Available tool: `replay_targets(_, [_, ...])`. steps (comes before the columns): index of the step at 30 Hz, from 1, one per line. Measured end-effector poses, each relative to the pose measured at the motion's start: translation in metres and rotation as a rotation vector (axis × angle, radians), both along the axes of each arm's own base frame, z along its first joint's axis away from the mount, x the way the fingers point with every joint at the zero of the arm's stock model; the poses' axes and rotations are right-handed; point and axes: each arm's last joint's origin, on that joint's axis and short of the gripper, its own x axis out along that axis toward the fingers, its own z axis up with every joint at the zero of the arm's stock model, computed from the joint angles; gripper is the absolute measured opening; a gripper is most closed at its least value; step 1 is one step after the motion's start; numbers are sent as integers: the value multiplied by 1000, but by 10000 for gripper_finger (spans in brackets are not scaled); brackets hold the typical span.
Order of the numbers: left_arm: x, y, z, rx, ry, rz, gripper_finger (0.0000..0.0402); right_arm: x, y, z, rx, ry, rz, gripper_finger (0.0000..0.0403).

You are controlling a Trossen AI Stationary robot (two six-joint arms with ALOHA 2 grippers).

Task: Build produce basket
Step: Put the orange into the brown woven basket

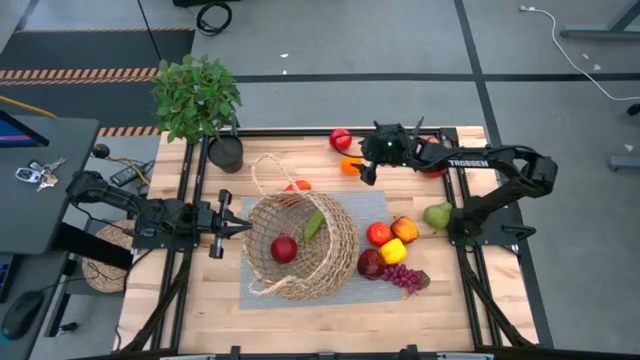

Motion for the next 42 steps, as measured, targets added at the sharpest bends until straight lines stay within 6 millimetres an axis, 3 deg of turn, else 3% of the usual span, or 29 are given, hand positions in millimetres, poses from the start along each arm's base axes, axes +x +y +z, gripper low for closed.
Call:
replay_targets(13, [0, 0, 0, 0, -1, 0, 35, -20, 7, -33, -24, -190, -5, 366])
replay_targets(25, [0, 0, 0, 0, 0, 0, 33, -20, 8, -34, -13, -202, -12, 366])
replay_targets(30, [0, 0, 0, 0, -1, 0, 35, -9, 7, -45, -5, -223, -1, 366])
replay_targets(42, [0, 0, 0, 0, -1, 0, 32, 14, -7, -79, 14, -90, -111, 366])
